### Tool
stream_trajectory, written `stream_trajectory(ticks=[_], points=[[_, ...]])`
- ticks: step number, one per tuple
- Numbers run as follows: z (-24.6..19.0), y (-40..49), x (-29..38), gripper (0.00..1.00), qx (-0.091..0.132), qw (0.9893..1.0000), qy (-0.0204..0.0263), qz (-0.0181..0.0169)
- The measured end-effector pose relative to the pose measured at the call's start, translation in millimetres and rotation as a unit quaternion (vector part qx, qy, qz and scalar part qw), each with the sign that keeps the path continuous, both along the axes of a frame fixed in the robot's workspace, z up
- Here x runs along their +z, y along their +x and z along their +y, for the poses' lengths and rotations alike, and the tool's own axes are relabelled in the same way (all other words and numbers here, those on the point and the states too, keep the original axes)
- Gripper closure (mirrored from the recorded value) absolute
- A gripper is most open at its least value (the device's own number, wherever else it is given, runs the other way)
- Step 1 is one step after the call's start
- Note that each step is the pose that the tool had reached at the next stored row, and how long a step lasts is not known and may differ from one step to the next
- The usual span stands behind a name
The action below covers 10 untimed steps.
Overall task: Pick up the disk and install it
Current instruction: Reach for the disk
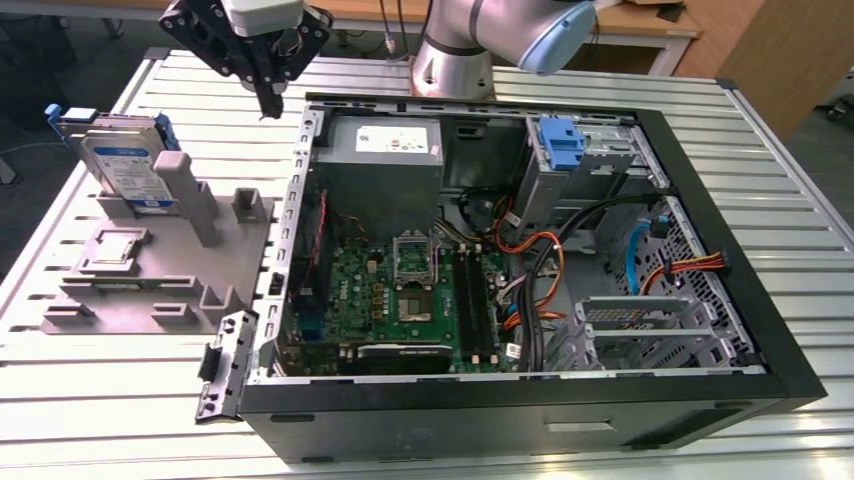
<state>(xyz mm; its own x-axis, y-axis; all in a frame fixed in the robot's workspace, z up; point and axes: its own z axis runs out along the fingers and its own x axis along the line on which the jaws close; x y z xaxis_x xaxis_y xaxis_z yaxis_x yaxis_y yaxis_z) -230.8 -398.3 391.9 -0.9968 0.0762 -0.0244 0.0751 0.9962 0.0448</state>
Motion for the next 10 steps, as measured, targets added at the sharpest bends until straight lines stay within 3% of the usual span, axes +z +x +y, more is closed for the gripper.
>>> stream_trajectory(ticks=[10], points=[[0.0, -0.8, 0.0, 0.90, 0.000, 1.0000, 0.0000, 0.0000]])
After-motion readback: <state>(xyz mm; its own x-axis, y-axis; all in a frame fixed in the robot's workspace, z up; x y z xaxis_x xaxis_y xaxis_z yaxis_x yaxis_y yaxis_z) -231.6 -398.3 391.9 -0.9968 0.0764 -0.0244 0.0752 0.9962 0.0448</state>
